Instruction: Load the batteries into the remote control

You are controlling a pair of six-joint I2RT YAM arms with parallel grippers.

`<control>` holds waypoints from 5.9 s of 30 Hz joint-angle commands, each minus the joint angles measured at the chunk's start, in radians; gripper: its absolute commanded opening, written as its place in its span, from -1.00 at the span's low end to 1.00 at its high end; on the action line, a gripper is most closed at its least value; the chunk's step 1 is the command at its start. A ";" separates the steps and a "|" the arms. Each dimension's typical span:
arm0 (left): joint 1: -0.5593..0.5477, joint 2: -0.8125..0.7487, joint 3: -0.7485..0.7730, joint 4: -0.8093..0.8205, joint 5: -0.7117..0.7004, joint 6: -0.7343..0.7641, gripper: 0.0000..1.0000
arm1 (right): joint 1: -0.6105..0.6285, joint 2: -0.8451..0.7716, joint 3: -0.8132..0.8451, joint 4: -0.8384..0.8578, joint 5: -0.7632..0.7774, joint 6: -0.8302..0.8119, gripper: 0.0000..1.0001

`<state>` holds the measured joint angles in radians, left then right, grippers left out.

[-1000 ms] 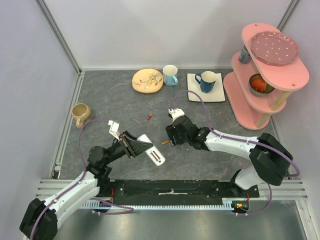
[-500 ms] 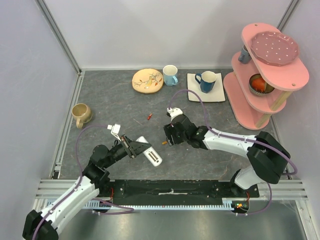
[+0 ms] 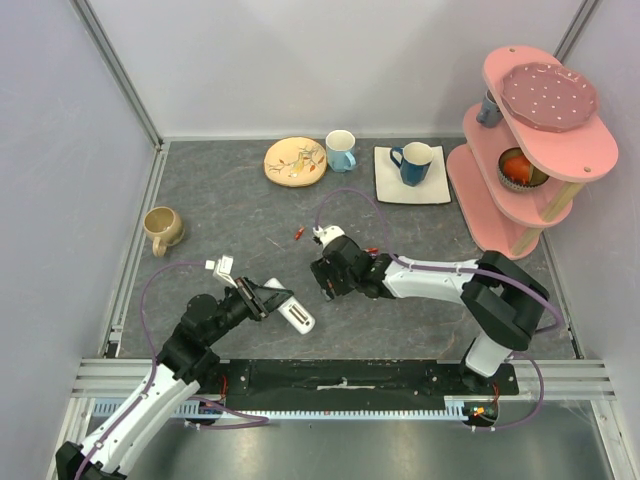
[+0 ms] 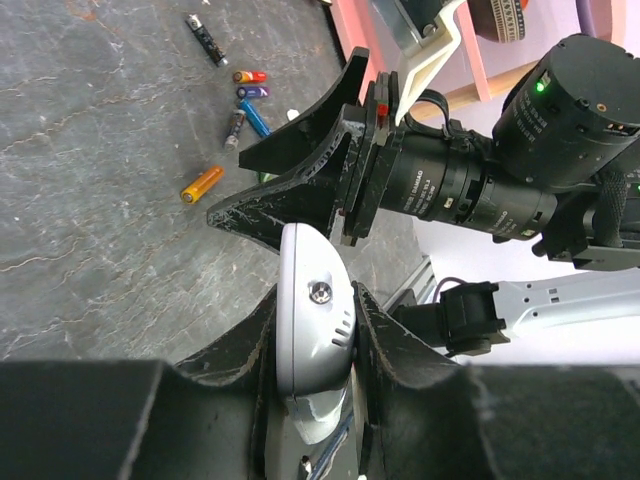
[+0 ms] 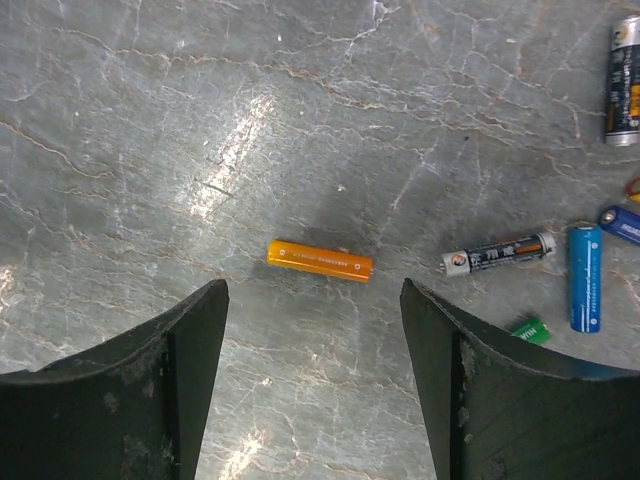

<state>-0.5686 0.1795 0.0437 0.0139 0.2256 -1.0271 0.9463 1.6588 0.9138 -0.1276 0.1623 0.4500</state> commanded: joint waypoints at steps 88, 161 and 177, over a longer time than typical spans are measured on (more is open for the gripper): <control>0.004 0.074 -0.021 0.136 -0.045 0.030 -0.96 | -0.192 -0.142 -0.107 -0.418 0.368 1.207 -1.00; 0.004 0.219 -0.034 0.290 0.081 0.039 -0.96 | -0.213 -0.134 -0.007 -0.308 0.006 -0.258 -0.10; 0.004 0.232 -0.044 0.319 0.086 0.033 -0.96 | -0.218 -0.053 -0.016 -0.325 0.028 -0.243 -0.16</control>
<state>-0.5686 0.4049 0.0437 0.2642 0.2905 -1.0046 0.7303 1.5894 0.8993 -0.4572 0.1810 0.2123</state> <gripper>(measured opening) 0.323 0.422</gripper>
